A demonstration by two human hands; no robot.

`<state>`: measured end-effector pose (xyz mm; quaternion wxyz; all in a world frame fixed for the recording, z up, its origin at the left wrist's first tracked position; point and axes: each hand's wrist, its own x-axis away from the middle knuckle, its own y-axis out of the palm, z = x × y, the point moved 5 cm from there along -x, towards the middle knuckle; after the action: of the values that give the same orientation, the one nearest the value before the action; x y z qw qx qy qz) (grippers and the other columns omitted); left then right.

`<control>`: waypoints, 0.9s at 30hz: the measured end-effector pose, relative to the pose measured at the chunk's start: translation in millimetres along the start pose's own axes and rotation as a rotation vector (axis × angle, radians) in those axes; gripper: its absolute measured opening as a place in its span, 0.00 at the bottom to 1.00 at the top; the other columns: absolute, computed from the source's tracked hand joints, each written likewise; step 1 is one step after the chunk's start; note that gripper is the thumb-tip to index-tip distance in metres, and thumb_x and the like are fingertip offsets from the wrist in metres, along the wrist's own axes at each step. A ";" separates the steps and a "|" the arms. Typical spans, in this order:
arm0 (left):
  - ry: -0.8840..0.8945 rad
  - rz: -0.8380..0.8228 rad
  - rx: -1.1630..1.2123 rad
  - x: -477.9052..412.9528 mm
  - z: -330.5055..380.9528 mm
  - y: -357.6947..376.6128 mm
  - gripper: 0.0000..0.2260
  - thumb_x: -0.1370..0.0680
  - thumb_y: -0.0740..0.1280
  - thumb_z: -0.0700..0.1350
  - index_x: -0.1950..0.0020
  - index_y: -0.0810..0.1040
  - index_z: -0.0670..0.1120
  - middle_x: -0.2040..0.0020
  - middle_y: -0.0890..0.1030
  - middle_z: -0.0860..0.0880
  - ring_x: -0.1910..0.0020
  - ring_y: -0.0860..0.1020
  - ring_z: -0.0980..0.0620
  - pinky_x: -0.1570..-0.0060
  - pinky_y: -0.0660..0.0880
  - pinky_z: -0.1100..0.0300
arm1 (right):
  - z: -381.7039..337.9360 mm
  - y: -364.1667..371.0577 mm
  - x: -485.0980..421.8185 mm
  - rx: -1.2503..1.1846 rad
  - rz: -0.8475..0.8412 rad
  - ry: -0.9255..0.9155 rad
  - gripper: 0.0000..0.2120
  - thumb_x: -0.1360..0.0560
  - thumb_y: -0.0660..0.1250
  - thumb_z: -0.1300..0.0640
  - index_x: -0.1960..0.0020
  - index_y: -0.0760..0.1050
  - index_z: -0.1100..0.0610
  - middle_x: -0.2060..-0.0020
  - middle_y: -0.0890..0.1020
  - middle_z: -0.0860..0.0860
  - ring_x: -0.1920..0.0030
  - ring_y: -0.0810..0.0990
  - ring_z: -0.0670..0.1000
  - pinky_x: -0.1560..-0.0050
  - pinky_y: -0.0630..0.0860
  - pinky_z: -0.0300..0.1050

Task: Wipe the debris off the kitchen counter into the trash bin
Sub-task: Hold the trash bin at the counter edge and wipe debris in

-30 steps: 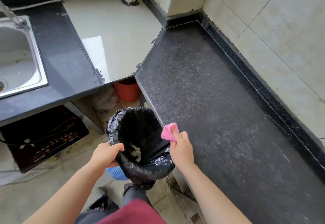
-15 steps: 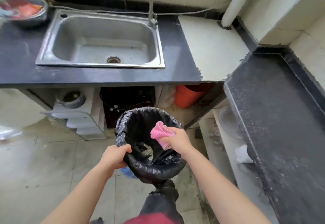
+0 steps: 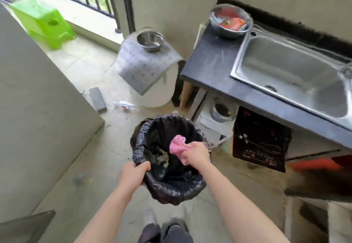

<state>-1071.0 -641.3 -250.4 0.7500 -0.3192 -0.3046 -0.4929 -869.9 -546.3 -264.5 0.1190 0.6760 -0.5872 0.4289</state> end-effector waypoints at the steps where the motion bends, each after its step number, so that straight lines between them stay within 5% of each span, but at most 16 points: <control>1: -0.016 0.044 0.030 -15.7 -3.1 -18.8 0.10 0.43 0.67 0.47 0.65 0.78 0.45 0.70 0.80 0.48 0.68 0.77 0.46 0.58 0.80 0.50 | -12.9 25.7 -11.8 0.018 -0.019 -0.018 0.10 0.32 0.63 0.73 0.65 0.73 0.59 0.71 0.76 0.53 0.75 0.77 0.46 0.78 0.64 0.35; 7: -0.114 0.185 0.231 -131.7 -32.3 -85.5 0.10 0.42 0.68 0.45 0.63 0.79 0.43 0.67 0.78 0.47 0.66 0.77 0.47 0.57 0.79 0.50 | -69.9 159.9 -98.6 0.462 -0.058 -0.221 0.05 0.35 0.69 0.58 0.65 0.76 0.60 0.67 0.81 0.55 0.64 0.79 0.54 0.66 0.72 0.45; 10: -0.159 0.269 0.341 -216.5 -71.7 -114.0 0.02 0.33 0.69 0.38 0.61 0.79 0.41 0.65 0.79 0.45 0.65 0.78 0.47 0.58 0.79 0.54 | -79.4 237.5 -154.6 0.589 -0.140 -0.318 0.09 0.33 0.67 0.58 0.70 0.71 0.59 0.73 0.76 0.52 0.70 0.73 0.51 0.73 0.65 0.43; 14: -0.182 0.326 0.483 -305.3 -122.0 -138.9 0.05 0.27 0.68 0.35 0.53 0.77 0.43 0.60 0.81 0.45 0.61 0.79 0.47 0.61 0.77 0.56 | -61.8 306.0 -212.8 0.619 -0.190 -0.359 0.07 0.30 0.63 0.58 0.60 0.75 0.62 0.67 0.78 0.53 0.63 0.76 0.55 0.68 0.67 0.44; 19: -0.260 0.336 0.603 -397.4 -192.6 -162.4 0.11 0.23 0.67 0.37 0.41 0.75 0.41 0.44 0.81 0.42 0.47 0.80 0.43 0.44 0.76 0.47 | -26.2 369.3 -269.7 0.582 -0.231 -0.346 0.06 0.29 0.63 0.61 0.57 0.75 0.63 0.65 0.78 0.53 0.62 0.74 0.53 0.67 0.68 0.43; 27: -0.347 0.368 0.544 -434.9 -235.0 -183.3 0.16 0.21 0.63 0.34 0.34 0.69 0.44 0.41 0.76 0.47 0.47 0.76 0.46 0.48 0.74 0.49 | -10.3 397.3 -298.0 0.568 -0.268 -0.319 0.06 0.29 0.65 0.60 0.55 0.77 0.62 0.64 0.79 0.52 0.63 0.75 0.52 0.68 0.69 0.41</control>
<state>-1351.6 -644.2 -696.7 0.8207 -0.2366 -0.4844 -0.1894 -1213.2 -445.3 -608.9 -0.1119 0.8116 -0.3619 0.4448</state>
